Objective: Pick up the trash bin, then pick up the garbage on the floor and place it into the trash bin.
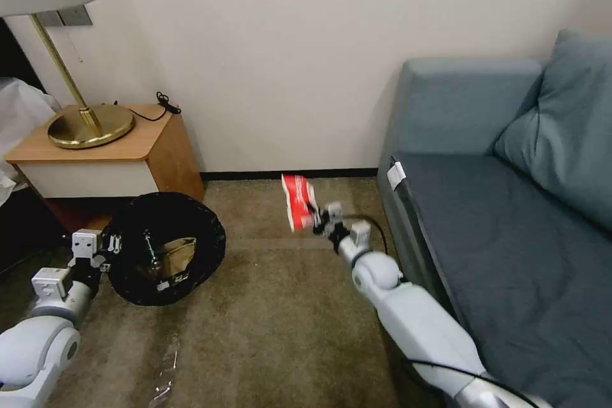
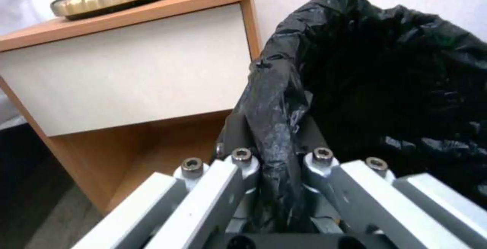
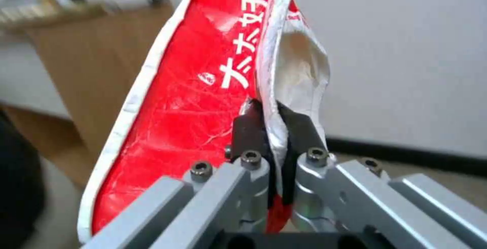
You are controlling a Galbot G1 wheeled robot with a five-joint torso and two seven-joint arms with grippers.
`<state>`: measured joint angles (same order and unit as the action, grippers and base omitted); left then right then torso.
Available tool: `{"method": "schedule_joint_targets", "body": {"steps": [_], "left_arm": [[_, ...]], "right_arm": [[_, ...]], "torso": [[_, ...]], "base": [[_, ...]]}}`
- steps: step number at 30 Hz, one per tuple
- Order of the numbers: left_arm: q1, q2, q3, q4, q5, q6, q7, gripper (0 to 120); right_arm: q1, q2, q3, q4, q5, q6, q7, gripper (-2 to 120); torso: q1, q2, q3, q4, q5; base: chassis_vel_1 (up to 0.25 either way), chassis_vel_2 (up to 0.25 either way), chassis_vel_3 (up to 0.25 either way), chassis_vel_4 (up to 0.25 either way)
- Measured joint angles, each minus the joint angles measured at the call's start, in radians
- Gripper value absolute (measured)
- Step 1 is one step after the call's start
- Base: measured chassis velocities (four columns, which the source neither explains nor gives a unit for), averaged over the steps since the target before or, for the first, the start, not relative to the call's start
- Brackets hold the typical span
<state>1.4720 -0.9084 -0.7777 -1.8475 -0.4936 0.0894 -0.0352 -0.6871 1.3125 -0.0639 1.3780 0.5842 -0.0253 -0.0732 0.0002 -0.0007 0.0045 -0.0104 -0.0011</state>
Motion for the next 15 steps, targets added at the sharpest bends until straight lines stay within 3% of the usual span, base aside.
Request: {"method": "schedule_joint_targets", "body": {"steps": [7, 9, 15], "left_arm": [[-0.016, -0.003, 0.013, 0.018, -0.011, -0.015, 0.000, 4], [-0.021, -0.006, 0.017, 0.024, -0.018, -0.020, 0.002, 4], [-0.031, -0.013, 0.025, 0.033, -0.024, -0.028, 0.002, 4]], "right_arm": [[0.037, 0.020, -0.073, 0.073, 0.128, -0.042, 0.003, 1], [0.051, 0.044, -0.131, 0.117, 0.229, -0.064, -0.007, 1], [0.083, 0.113, -0.222, 0.114, 0.294, -0.075, -0.015, 1]], "torso": [[0.000, 0.000, 0.000, 0.0000, -0.0002], [0.000, 0.000, 0.000, 0.0001, 0.0000], [0.000, 0.000, 0.000, 0.0001, -0.0002]], "base": [[0.000, 0.000, 0.000, 0.000], [0.000, 0.000, 0.000, 0.000], [0.000, 0.000, 0.000, 0.000]]}}
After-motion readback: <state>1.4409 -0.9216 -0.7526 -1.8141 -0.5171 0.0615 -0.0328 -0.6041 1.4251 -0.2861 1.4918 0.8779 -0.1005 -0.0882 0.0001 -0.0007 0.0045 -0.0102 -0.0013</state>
